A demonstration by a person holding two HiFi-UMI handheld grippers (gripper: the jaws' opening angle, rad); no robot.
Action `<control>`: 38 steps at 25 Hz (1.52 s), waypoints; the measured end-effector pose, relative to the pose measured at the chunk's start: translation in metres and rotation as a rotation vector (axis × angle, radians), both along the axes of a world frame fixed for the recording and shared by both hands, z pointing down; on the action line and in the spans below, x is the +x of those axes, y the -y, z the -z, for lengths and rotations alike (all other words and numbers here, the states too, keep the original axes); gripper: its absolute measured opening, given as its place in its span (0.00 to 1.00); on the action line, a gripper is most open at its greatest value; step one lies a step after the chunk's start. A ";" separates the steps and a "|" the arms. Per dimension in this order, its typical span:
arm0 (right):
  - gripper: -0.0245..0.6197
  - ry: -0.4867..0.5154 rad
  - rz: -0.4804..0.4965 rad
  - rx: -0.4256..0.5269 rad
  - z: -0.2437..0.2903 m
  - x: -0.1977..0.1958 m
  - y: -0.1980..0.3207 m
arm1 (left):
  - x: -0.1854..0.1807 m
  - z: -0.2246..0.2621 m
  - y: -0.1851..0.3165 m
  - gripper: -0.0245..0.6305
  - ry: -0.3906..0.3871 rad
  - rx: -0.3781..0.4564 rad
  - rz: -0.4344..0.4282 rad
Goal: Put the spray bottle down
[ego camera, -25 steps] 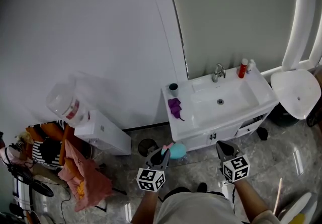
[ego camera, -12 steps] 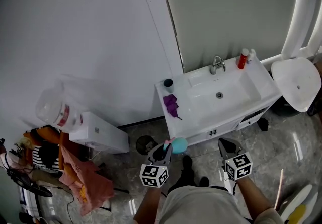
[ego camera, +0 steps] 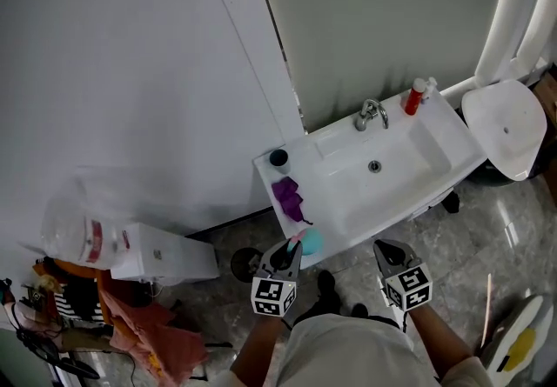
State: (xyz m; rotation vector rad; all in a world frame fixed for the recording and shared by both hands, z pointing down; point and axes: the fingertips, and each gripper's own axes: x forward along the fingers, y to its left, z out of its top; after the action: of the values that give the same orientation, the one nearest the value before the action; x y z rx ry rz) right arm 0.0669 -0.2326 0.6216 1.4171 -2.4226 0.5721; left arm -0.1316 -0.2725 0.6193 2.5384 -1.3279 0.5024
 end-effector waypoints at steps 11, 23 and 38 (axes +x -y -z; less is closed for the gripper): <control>0.05 -0.063 -0.097 -0.096 -0.042 -0.015 0.033 | 0.016 -0.074 0.089 0.14 0.075 -0.053 -0.175; 0.05 -0.045 -0.177 -0.165 -0.066 -0.011 0.051 | 0.030 -0.133 0.140 0.14 0.194 -0.099 -0.245; 0.05 -0.045 -0.109 -0.211 -0.082 -0.001 0.070 | 0.051 -0.169 0.152 0.14 0.239 -0.159 -0.242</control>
State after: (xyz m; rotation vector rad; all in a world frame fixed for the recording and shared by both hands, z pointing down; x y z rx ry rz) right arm 0.0661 -0.3024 0.7031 1.4607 -2.1870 0.7873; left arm -0.0804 -0.4244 0.7887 2.5791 -1.0049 0.9450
